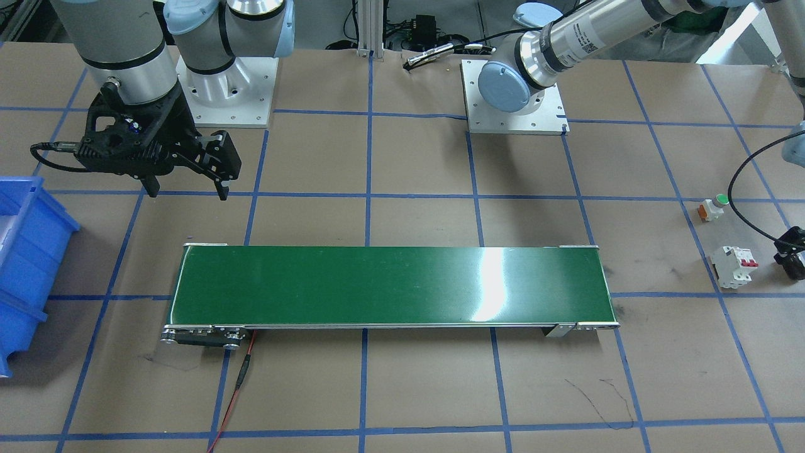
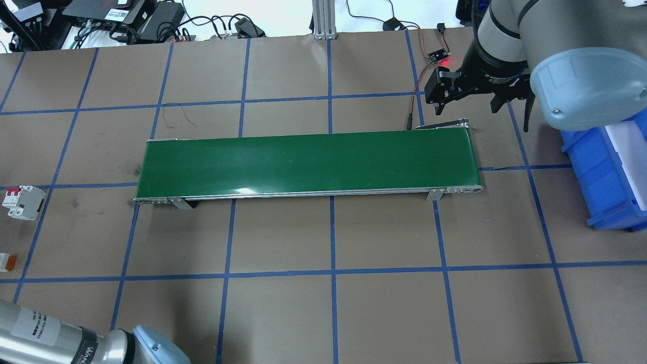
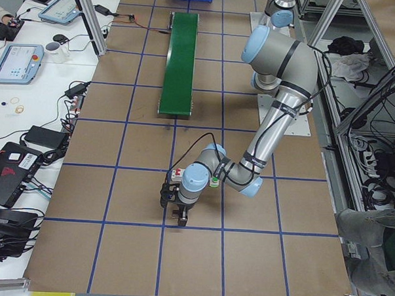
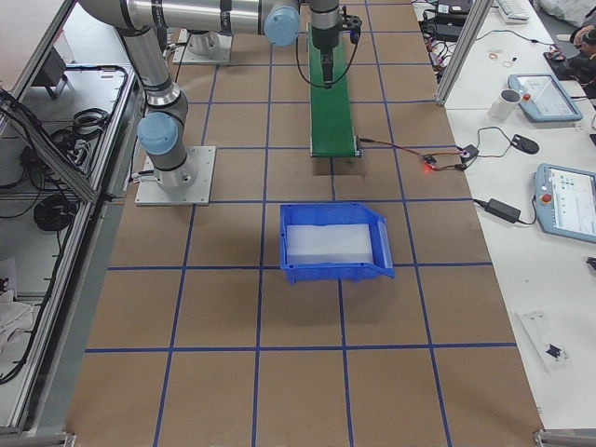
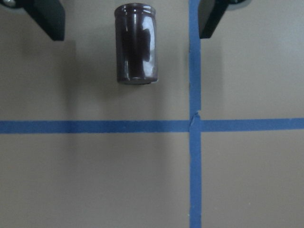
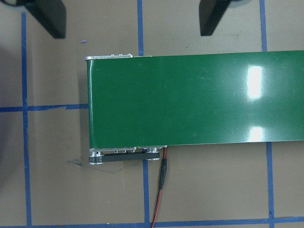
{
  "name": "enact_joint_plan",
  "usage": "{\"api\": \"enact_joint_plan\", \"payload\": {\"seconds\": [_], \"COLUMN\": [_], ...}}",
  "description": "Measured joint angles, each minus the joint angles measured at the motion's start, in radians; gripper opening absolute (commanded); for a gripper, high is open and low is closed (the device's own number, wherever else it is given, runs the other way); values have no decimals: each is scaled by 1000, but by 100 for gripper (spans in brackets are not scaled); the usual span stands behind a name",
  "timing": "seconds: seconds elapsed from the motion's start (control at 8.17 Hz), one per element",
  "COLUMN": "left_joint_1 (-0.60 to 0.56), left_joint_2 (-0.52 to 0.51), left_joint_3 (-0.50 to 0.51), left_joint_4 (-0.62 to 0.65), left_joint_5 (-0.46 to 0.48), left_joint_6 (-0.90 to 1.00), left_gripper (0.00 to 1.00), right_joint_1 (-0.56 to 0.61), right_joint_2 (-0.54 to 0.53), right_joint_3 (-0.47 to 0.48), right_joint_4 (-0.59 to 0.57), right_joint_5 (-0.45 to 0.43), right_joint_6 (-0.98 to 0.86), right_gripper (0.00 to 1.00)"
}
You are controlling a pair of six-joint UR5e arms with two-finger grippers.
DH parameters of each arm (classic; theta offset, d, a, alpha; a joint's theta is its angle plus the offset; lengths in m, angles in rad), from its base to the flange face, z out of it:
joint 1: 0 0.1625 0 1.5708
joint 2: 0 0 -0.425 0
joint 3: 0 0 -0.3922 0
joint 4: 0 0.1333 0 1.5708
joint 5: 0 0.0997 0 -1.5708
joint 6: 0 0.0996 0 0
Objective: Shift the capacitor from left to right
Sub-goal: 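Lower the left gripper over the brown capacitor and close on it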
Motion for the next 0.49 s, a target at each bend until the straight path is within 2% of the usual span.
{"api": "enact_joint_plan", "payload": {"seconds": [0.12,0.37,0.49], "left_joint_1": [3,4,5], "left_joint_2": [-7,-12,-12], "left_joint_3": [12,21,22], "left_joint_4": [0,0,0], "left_joint_5": [-1,0,1], "left_joint_6": [5,11,11], "left_gripper": [100,90,90], "right_joint_1": [0,0,0], "right_joint_2": [0,0,0], "right_joint_3": [0,0,0], "right_joint_4": [0,0,0], "right_joint_5": [1,1,1], "right_joint_6": [0,0,1], "right_gripper": [100,100,100]}}
